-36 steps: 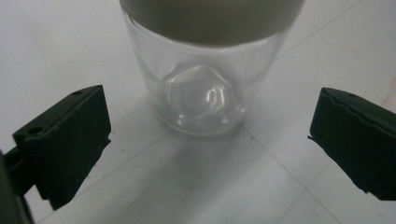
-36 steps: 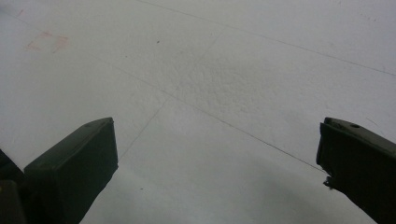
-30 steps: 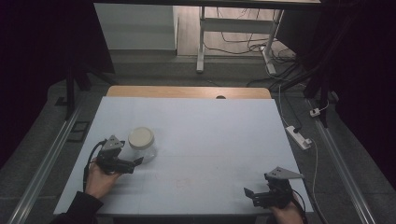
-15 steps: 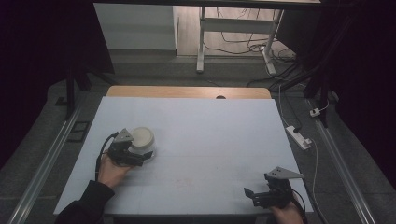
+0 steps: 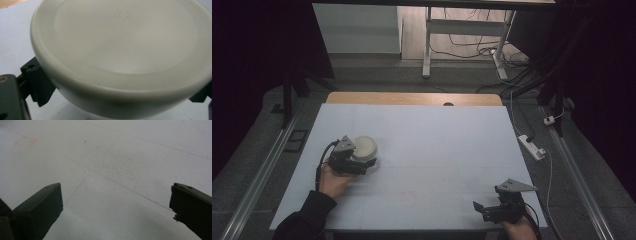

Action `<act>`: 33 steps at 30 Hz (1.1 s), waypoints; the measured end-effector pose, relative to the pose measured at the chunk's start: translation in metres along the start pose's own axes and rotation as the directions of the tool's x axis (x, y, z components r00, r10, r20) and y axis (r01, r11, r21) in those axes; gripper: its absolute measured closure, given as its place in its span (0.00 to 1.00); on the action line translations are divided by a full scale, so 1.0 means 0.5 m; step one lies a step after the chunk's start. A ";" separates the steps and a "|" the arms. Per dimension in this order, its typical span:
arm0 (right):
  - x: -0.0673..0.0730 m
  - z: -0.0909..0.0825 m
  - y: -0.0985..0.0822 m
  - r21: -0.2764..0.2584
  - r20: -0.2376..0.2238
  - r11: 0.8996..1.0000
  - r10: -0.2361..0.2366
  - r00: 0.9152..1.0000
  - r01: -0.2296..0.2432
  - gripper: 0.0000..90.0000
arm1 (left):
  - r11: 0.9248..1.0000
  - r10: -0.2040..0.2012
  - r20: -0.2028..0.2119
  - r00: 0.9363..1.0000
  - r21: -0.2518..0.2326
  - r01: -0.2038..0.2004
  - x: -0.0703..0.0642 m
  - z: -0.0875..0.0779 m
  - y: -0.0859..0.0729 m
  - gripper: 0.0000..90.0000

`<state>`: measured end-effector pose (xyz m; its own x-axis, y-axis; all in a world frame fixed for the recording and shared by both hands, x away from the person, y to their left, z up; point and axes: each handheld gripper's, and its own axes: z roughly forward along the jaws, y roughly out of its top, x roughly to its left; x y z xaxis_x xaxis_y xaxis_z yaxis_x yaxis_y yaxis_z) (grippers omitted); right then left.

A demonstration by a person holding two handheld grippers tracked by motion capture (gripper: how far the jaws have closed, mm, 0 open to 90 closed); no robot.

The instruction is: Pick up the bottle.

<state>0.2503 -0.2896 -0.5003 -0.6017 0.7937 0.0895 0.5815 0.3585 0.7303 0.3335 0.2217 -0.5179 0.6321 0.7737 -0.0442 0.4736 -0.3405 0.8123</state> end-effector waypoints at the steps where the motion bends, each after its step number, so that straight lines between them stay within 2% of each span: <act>1: 0.000 0.000 0.000 0.000 0.000 1.000 -0.001 1.000 0.001 0.00 | 1.000 0.000 -0.001 1.000 0.000 0.000 0.000 0.000 0.000 0.08; 7: 0.000 -0.001 0.000 -0.001 -0.001 1.000 -0.002 1.000 0.002 0.00 | 1.000 -0.003 -0.007 1.000 -0.001 0.003 -0.002 0.000 0.000 0.08; 16: 0.000 -0.002 0.000 -0.007 -0.003 1.000 -0.004 1.000 0.004 0.00 | 0.999 -0.044 -0.008 0.999 0.008 0.044 0.001 -0.003 0.004 0.08; 21: 0.001 -0.002 0.000 -0.008 -0.003 1.000 -0.004 1.000 0.004 0.00 | 0.999 -0.041 -0.004 0.999 -0.002 0.041 -0.001 -0.010 0.009 0.08; 28: 0.001 -0.002 0.000 -0.008 -0.003 1.000 -0.006 1.000 0.006 0.00 | 1.000 -0.012 0.027 1.000 -0.029 0.013 -0.019 -0.022 0.026 0.08; 33: 0.002 -0.001 0.000 -0.006 -0.003 1.000 -0.006 1.000 0.006 0.00 | 0.999 0.028 0.049 0.998 -0.033 -0.027 -0.042 -0.022 0.039 0.08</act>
<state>0.2495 -0.2893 -0.4998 -0.6065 0.7903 0.0869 0.5745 0.3601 0.7350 0.3229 0.2048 -0.4947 0.6745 0.7366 -0.0496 0.4362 -0.3434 0.8318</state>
